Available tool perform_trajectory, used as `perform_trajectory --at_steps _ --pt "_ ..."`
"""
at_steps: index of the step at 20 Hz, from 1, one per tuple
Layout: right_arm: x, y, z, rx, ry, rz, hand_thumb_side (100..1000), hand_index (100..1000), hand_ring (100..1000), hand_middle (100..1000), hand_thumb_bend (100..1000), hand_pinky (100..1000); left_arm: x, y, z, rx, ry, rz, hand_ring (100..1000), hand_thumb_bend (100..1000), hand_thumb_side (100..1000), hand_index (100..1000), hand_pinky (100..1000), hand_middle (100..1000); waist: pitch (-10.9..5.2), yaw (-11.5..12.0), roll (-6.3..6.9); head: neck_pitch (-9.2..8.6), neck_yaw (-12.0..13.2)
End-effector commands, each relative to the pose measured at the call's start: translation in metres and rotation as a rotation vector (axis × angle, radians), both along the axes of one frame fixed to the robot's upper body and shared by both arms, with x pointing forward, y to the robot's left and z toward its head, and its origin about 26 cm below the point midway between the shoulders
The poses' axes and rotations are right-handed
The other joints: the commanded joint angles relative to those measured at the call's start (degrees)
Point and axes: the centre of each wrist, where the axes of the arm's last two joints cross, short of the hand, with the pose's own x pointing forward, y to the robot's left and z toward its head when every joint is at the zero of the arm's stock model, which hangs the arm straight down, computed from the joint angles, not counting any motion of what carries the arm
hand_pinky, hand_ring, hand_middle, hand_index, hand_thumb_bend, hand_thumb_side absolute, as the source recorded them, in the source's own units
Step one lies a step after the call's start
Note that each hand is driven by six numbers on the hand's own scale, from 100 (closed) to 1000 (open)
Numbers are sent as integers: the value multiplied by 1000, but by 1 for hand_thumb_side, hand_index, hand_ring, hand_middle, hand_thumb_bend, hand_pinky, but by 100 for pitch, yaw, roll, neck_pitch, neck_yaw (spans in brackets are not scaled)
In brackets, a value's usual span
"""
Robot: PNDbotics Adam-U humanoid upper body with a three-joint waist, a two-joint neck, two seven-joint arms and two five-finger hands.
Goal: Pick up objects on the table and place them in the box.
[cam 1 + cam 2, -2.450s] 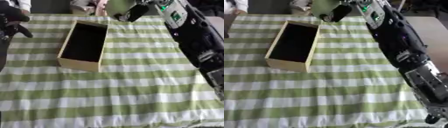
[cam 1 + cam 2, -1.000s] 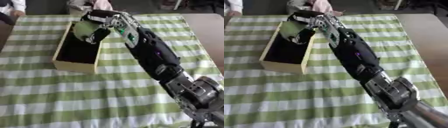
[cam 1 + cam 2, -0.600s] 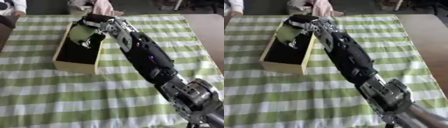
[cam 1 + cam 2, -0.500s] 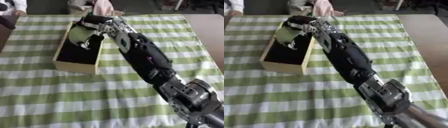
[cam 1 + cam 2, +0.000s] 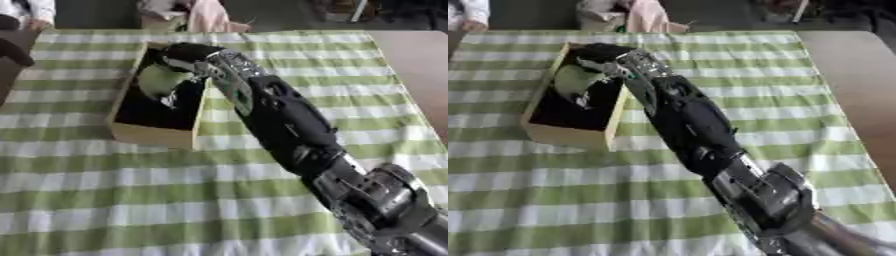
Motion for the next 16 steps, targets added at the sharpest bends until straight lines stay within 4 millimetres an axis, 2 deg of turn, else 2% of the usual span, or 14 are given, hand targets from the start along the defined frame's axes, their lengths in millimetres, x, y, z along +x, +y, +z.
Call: perform_trajectory --at_steps 1,3,7,15,16 --pt "0 3 18 -10 -73 -6 470 867 778 756 100 810 -3 0 6 1 -21 -10 698 118 746 796 512 668 -84 -4 25 -68 -17" --pt "0 3 22 -33 -91 -9 437 888 828 803 100 870 -3 0 5 3 -19 -10 699 117 746 796 512 668 -87 -8 27 -60 -17" --pt "-1 5 30 -120 -111 -10 503 907 883 847 191 940 -3 0 4 5 -12 -10 699 118 747 796 512 669 -95 -16 25 -54 -22" --pt "-2 6 34 -176 -144 -17 695 941 886 857 272 943 -4 0 2 10 0 -12 700 119 751 797 511 669 -94 -20 16 -48 -17" --pt "-3 7 35 -171 -153 -17 693 941 885 856 291 941 -4 -1 2 11 0 -13 700 119 751 797 511 669 -93 -20 17 -47 -16"
